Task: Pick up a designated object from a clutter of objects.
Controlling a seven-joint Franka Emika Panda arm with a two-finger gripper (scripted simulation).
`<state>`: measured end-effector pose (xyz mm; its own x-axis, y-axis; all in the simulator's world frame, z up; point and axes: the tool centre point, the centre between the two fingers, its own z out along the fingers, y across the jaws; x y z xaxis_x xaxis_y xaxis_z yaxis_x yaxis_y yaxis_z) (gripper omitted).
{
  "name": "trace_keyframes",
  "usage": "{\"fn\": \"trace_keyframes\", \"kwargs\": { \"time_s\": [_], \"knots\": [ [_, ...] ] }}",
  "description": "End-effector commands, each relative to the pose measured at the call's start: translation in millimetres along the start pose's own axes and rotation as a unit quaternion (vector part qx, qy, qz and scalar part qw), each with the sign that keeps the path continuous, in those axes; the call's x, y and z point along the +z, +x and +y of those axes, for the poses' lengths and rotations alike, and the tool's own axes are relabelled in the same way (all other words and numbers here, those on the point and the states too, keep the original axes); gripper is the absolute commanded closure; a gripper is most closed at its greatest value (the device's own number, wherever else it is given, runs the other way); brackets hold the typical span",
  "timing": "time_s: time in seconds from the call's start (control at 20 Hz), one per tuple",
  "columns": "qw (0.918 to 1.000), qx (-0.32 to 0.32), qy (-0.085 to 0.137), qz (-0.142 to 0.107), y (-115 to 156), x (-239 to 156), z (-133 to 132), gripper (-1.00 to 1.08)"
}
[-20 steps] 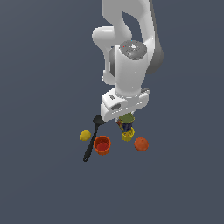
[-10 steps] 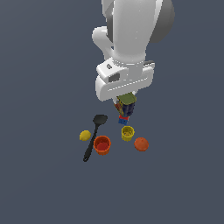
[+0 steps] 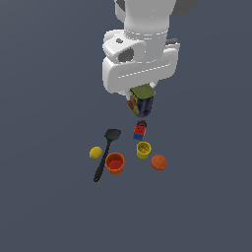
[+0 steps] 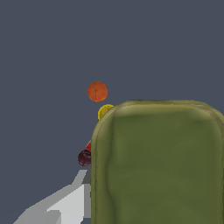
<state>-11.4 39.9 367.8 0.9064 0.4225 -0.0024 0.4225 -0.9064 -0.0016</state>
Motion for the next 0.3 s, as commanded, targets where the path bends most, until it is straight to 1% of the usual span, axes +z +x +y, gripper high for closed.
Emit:
{"fn": "trace_keyframes", "kwargs": {
  "time_s": [0.0, 0.25],
  "knots": [
    [1.0, 0.0, -0.001, 0.001, -0.3, -10.9, 0.6, 1.08],
    [1.0, 0.0, -0.001, 0.001, -0.2, -17.3, 1.2, 1.08]
  ]
}}
